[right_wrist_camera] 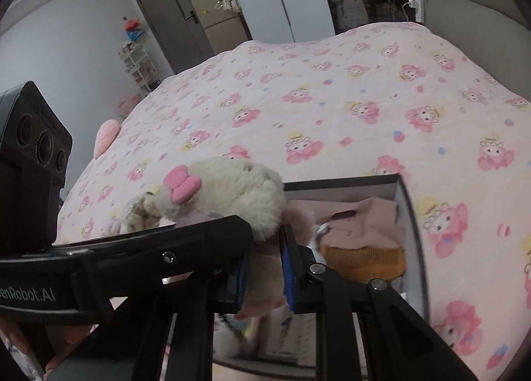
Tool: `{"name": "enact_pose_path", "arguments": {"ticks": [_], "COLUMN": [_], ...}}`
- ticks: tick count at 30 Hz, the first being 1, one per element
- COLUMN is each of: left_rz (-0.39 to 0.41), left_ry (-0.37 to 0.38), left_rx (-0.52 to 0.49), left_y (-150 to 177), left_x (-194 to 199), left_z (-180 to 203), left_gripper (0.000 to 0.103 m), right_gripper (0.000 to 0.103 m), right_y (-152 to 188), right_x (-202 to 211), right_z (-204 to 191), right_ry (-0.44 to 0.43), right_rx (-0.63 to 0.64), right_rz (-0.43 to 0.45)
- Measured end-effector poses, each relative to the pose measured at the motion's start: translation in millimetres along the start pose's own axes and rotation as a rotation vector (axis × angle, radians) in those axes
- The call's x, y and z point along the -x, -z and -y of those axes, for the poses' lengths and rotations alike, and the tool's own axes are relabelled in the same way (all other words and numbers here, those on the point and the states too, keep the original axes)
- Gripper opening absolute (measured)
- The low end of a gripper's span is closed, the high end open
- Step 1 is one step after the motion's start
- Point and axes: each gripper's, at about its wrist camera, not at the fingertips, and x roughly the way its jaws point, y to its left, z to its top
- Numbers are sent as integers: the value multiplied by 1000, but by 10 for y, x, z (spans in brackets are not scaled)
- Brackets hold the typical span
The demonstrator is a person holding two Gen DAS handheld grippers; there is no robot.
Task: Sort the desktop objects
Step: 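Carry the cream plush over the black box and lower it inside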
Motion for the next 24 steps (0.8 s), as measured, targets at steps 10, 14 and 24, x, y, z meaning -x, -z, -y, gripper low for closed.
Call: {"name": "enact_pose_path", "arguments": {"ticks": [10, 14, 24], "left_rz": [-131, -73, -106], "left_ry": [-61, -104, -305], "left_rx": [129, 129, 136], "left_y": [-228, -212, -91], "left_x": [-1164, -981, -1210], "left_z": [-485, -549, -600], "left_gripper": [49, 49, 42], "right_gripper": [17, 17, 17], "right_y": [-3, 35, 103], "right_x": [-685, -639, -695], "right_z": [1204, 1320, 1126], "right_ry": [33, 87, 117], "right_rx": [-238, -241, -145], "right_rz": [-73, -61, -128]}}
